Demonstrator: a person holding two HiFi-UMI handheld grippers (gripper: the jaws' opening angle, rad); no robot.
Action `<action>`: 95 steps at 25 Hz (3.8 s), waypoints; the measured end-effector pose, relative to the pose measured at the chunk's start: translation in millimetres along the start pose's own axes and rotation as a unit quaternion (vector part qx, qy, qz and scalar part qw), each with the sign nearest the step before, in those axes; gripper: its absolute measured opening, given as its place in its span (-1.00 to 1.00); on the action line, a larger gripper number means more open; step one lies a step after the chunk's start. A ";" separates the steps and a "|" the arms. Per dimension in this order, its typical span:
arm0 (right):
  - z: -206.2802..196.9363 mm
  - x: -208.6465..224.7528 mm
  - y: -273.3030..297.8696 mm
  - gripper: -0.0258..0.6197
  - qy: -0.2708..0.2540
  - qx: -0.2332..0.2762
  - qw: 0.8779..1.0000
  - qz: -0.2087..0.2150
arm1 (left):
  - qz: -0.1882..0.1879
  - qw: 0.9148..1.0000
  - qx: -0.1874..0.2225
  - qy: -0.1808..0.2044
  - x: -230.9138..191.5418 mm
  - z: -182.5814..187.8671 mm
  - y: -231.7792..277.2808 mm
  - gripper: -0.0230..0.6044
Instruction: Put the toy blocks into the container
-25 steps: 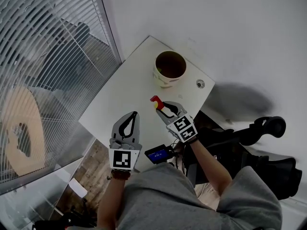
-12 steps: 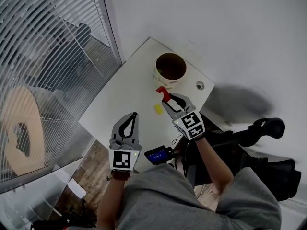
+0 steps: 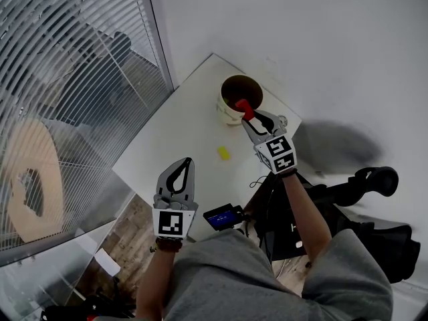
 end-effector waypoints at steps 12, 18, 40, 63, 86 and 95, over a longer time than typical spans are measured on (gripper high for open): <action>-4.7 46.4 36.3 -0.45 0.001 -0.037 0.999 -0.028 | 0.005 1.000 -0.006 0.002 -2.4 -1.9 0.5 -0.90; -11.7 57.4 59.0 -0.45 0.017 -0.061 0.998 -0.026 | 0.003 1.000 -0.007 0.003 0.8 -1.2 1.1 -0.90; -63.1 -25.8 31.9 -0.44 0.025 -0.043 0.998 0.026 | -0.010 1.000 -0.021 0.014 8.2 -0.2 18.0 -0.90; -144.7 -85.4 84.6 -0.44 0.050 -0.151 0.984 0.075 | -0.010 1.000 -0.024 0.011 11.1 -4.2 17.5 -0.90; -194.5 -119.0 140.4 -0.40 0.065 -0.257 0.961 0.083 | 0.008 0.999 -0.037 0.007 5.4 -11.1 6.9 -0.90; -198.9 -119.3 151.4 -0.40 0.069 -0.280 0.954 0.081 | 0.010 0.999 -0.038 0.013 3.3 -13.4 5.5 -0.90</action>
Point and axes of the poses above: the fingertips, and each gripper's own axes: y forward along the fingers, x to its right, z out of its top, the point moved 8 cm from there along -y, backward along the fingers, and after that the axes turned 15 degrees about -x, right-handed, at the moved point
